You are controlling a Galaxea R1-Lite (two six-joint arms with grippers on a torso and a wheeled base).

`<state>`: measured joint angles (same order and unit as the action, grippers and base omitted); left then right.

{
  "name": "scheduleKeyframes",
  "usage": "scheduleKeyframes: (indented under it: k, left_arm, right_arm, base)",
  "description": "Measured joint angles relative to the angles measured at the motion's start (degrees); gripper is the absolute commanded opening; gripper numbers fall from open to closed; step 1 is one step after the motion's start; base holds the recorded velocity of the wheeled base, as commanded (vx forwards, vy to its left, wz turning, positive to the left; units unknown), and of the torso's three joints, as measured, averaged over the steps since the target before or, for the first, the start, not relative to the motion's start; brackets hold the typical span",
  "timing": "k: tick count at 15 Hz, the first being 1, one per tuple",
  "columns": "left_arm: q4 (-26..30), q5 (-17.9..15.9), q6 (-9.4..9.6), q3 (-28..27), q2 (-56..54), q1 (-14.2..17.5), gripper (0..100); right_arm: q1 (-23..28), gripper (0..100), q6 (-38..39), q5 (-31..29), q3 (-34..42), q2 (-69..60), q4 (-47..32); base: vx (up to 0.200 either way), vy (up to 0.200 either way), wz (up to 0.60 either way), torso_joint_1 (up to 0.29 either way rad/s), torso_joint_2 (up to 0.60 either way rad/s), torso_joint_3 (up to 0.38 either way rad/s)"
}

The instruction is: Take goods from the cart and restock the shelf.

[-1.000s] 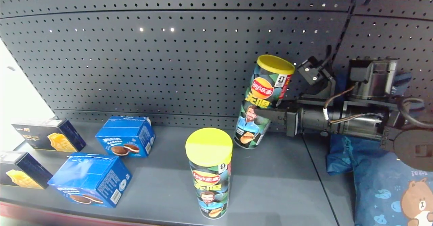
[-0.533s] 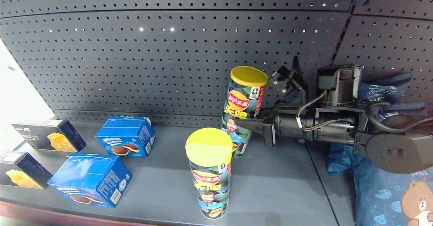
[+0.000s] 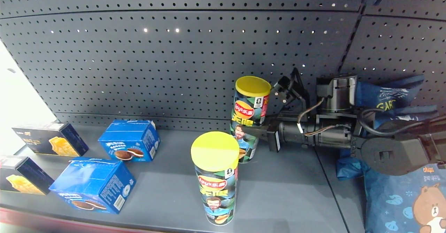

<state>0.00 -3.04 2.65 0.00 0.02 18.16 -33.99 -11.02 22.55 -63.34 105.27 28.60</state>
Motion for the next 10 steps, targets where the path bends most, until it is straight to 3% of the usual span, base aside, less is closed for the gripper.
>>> scheduleKeyframes:
  k: [10]
  left_arm:
    - [0.0,0.0,0.00,0.0,0.0,0.0,100]
  right_arm:
    - [1.1,0,-0.3,-1.4,0.6,1.5,0.3]
  base:
    - [0.000,0.000,0.00,0.000,0.00,0.000]
